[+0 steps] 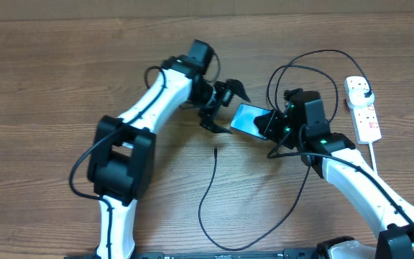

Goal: Plug charger to phone and switch on socket
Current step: 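Open the left gripper and pull it back from the phone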

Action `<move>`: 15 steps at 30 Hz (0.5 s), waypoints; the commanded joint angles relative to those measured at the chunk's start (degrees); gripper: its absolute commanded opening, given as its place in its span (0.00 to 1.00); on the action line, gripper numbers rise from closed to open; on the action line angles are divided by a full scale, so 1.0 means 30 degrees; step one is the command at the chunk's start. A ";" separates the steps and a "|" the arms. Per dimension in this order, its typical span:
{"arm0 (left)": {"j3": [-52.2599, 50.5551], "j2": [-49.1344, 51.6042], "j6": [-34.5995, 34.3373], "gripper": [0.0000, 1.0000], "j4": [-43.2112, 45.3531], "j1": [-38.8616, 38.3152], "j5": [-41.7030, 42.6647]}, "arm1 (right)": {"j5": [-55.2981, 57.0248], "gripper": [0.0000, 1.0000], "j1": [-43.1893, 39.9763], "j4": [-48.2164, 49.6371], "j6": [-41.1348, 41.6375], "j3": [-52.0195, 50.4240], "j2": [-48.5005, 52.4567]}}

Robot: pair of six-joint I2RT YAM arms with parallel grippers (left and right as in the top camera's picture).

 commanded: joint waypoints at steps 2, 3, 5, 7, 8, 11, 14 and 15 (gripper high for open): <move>0.0525 -0.3053 0.2069 1.00 0.0000 0.1209 -0.2667 | -0.1180 0.04 -0.1049 0.0816 0.1974 0.0597 -0.0044; 0.0525 -0.3563 0.2448 1.00 0.0000 0.1421 -0.3235 | -0.1778 0.04 -0.1319 0.1209 0.2506 0.0597 -0.0044; 0.0525 -0.4357 0.2943 1.00 -0.0007 0.1690 -0.4073 | -0.2484 0.04 -0.1603 0.1785 0.3453 0.0597 -0.0044; 0.0525 -0.5100 0.3337 1.00 -0.0007 0.1974 -0.4459 | -0.2805 0.04 -0.1807 0.2266 0.4976 0.0590 -0.0044; 0.0525 -0.5362 0.3461 1.00 0.0000 0.2084 -0.4444 | -0.2798 0.04 -0.1872 0.2382 0.6047 0.0597 -0.0044; 0.0525 -0.5982 0.3461 1.00 0.0029 0.2353 -0.4452 | -0.2805 0.04 -0.1865 0.2616 0.9457 0.0597 -0.0044; 0.0525 -0.6222 0.3461 1.00 0.0204 0.2404 -0.4444 | -0.3388 0.04 -0.1865 0.3264 1.2553 0.0597 -0.0044; 0.0525 -0.6222 0.3468 1.00 0.0233 0.2404 -0.4430 | -0.3701 0.04 -0.1865 0.3592 1.3406 0.0597 -0.0044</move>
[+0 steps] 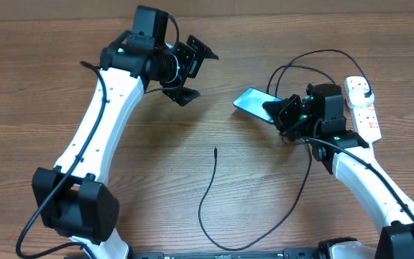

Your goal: Plug charger to phone and switch on socket

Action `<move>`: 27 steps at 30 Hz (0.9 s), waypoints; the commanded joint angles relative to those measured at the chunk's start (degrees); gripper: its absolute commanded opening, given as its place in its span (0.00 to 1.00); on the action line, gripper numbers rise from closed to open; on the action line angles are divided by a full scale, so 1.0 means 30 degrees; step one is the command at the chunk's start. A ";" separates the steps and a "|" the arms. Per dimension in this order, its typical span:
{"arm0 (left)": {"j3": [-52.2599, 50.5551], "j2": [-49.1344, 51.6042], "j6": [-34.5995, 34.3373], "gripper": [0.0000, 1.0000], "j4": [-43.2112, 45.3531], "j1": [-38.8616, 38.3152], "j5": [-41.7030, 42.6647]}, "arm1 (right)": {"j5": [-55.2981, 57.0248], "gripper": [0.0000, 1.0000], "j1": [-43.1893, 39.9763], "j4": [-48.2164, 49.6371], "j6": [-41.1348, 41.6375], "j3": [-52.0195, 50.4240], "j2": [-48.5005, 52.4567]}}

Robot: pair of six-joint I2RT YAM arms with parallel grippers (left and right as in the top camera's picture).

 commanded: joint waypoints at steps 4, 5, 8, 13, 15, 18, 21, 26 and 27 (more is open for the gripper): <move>0.0226 -0.0073 0.0721 1.00 0.0058 0.0095 -0.0350 | -0.2375 0.04 -0.0036 0.2375 0.7599 0.0597 -0.0044; 0.0226 -0.0073 0.0721 0.99 0.0066 0.0095 -0.0306 | -0.2594 0.04 -0.0036 0.2586 0.8480 0.0590 -0.0044; 0.0226 -0.0073 0.0561 1.00 0.0146 0.0087 -0.0335 | -0.3206 0.04 -0.0036 0.2725 1.1708 0.0597 -0.0044; 0.0226 -0.0073 0.0146 1.00 0.0444 0.0080 -0.0335 | -0.4080 0.04 -0.0029 0.2980 1.5431 0.0590 -0.0044; 0.0226 -0.0073 0.0138 1.00 0.0554 0.0058 -0.0328 | -0.4320 0.04 -0.0029 0.3417 1.6101 0.0597 -0.0044; 0.0226 -0.0073 -0.0036 0.99 0.0561 0.0044 -0.0415 | -0.4787 0.04 -0.0015 0.4306 1.7121 0.0597 -0.0044; 0.0226 -0.0073 -0.0780 1.00 0.0561 -0.0073 -0.0481 | -0.5115 0.04 0.0102 0.5224 1.8294 0.0597 -0.0044; 0.0226 -0.0073 -0.1698 0.99 0.0561 -0.0576 -0.1042 | -0.5064 0.04 0.0663 0.7038 1.8877 0.0597 -0.0044; 0.0226 -0.0073 -0.1792 1.00 0.0561 -0.0707 -0.1224 | -0.5020 0.04 0.0758 0.7264 1.8877 0.0597 -0.0044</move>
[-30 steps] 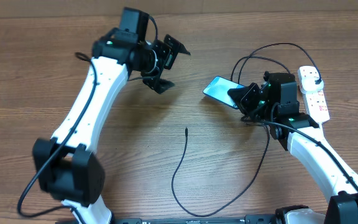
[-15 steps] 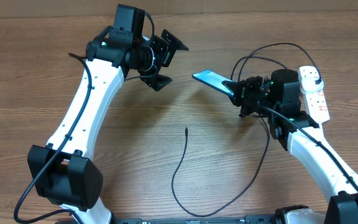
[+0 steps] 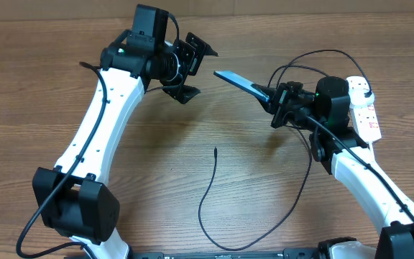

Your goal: Plug charger to phone and switch on socket

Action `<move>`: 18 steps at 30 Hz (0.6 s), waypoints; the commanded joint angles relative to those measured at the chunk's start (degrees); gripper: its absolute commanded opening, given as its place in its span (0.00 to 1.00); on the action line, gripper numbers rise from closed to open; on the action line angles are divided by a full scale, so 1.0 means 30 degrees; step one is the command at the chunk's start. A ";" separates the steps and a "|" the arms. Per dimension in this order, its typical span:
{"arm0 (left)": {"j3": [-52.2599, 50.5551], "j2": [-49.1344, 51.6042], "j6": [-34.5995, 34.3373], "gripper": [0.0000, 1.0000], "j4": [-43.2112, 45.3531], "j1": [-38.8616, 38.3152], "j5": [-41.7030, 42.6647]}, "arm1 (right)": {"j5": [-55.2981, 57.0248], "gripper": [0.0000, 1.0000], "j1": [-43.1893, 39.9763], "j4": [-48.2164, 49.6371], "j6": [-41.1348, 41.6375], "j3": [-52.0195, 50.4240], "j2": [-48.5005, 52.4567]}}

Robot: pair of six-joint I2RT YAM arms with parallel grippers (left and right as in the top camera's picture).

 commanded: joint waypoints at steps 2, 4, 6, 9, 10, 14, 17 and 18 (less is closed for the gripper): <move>0.0226 -0.0080 -0.1035 0.99 0.0087 -0.0758 -0.1100 | -0.0350 0.04 0.0554 0.0845 0.2645 0.0597 -0.0044; 0.0226 -0.0080 -0.1457 1.00 0.0102 -0.1056 -0.1508 | -0.0255 0.04 0.0678 0.0838 0.2645 0.0597 -0.0044; 0.0226 -0.0080 -0.1872 1.00 0.0109 -0.1297 -0.1931 | -0.0240 0.04 0.0772 0.0845 0.2652 0.0597 -0.0044; 0.0226 -0.0080 -0.2186 1.00 0.0146 -0.1603 -0.2645 | -0.0255 0.04 0.0787 0.0845 0.2645 0.0590 -0.0044; 0.0226 -0.0080 -0.2273 1.00 0.0146 -0.1698 -0.2849 | -0.0255 0.04 0.0787 0.0845 0.2652 0.0590 -0.0044; 0.0226 -0.0080 -0.2790 1.00 0.0175 -0.2098 -0.3650 | -0.0262 0.04 0.0787 0.0845 0.2645 0.0597 -0.0044; 0.0219 -0.0073 -0.2965 1.00 0.0372 -0.2419 -0.4102 | -0.0277 0.04 0.0787 0.0845 0.2645 0.0597 -0.0044; 0.0219 -0.0073 -0.2965 1.00 0.0474 -0.2543 -0.4262 | -0.0342 0.04 0.0787 0.0852 0.2645 0.0597 -0.0044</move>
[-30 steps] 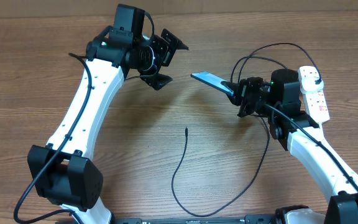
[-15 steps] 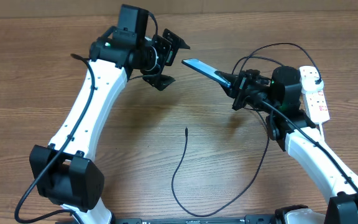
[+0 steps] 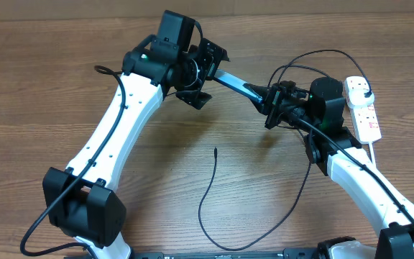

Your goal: Plug charger to phone and switch on socket

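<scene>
The phone [image 3: 237, 83] is off the table, seen nearly edge-on as a thin blue strip, with my right gripper [image 3: 270, 102] shut on its right end. At the phone's left end my left gripper [image 3: 210, 74] stands open, its fingers [image 3: 200, 97] spread above and below that end; whether they touch it I cannot tell. On the wood below lies the black charger cable [image 3: 205, 198], its free plug tip [image 3: 215, 150] pointing up the table. The white socket strip [image 3: 367, 119] sits at the far right with the charger adapter [image 3: 358, 86] plugged in.
The cable loops from the adapter over my right arm, down toward the table's front edge and back up to the loose tip. The wooden table [image 3: 34, 86] shows nothing else on it. My left arm's white links cross the table's left half.
My left gripper has moved right, from the upper left to the phone's left end, still open. My right gripper still holds the phone raised in about the same place.
At first the phone lay low at the table, my right gripper at its right end and my open left gripper at its left edge. Then my left arm stood back at the upper left. Later my right gripper held the phone raised, edge-on. Now my left gripper is beside it.
</scene>
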Action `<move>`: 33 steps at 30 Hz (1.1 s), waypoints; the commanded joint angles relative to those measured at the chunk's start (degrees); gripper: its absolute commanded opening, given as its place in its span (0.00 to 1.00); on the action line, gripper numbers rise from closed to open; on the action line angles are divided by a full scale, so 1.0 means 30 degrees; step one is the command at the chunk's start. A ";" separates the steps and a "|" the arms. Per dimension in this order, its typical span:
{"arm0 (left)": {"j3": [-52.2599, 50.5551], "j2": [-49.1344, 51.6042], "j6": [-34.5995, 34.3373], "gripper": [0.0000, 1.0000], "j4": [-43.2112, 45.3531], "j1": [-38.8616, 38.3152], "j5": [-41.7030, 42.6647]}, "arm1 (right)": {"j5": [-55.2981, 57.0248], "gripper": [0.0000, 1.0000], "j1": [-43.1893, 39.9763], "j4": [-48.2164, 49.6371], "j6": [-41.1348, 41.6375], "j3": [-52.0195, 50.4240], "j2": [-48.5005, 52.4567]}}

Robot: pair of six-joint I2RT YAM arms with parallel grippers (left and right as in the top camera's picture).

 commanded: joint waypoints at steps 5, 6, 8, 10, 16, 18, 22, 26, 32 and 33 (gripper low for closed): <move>0.0204 -0.0036 -0.0546 1.00 0.0466 -0.0896 -0.1763 | -0.0539 0.04 0.0146 0.0350 0.2645 0.0597 -0.0044; 0.0204 0.0000 -0.0546 1.00 0.0517 -0.0969 -0.1778 | -0.0546 0.04 0.0168 0.0357 0.2645 0.0597 -0.0044; 0.0204 0.0138 -0.0605 1.00 0.0627 -0.1093 -0.1858 | -0.0539 0.04 0.0182 0.0357 0.2645 0.0590 -0.0044; 0.0189 0.0342 -0.0809 1.00 0.0619 -0.1166 -0.1967 | -0.0546 0.04 0.0182 0.0357 0.2645 0.0597 -0.0044; 0.0182 0.1122 -0.1472 1.00 0.0641 -0.1180 -0.1144 | -0.0532 0.04 0.0182 0.0852 0.2645 0.0597 -0.0044; 0.0182 0.1341 -0.1523 1.00 0.0801 -0.1173 -0.0772 | -0.0525 0.04 0.0182 0.0954 0.2645 0.0597 -0.0044; 0.0182 0.1457 -0.1523 1.00 0.1173 -0.1180 -0.0546 | -0.0532 0.04 0.0182 0.0984 0.2645 0.0597 -0.0044; 0.0182 0.1464 -0.1523 1.00 0.1326 -0.1173 -0.0750 | -0.0532 0.04 0.0182 0.0976 0.2645 0.0597 -0.0044; 0.0182 0.1464 -0.1530 1.00 0.1727 -0.1180 -0.0889 | -0.0525 0.04 0.0182 0.0969 0.2645 0.0590 -0.0044; 0.0182 0.1464 -0.1530 1.00 0.1785 -0.1180 -0.0882 | -0.0525 0.04 0.0182 0.0969 0.2645 0.0597 -0.0044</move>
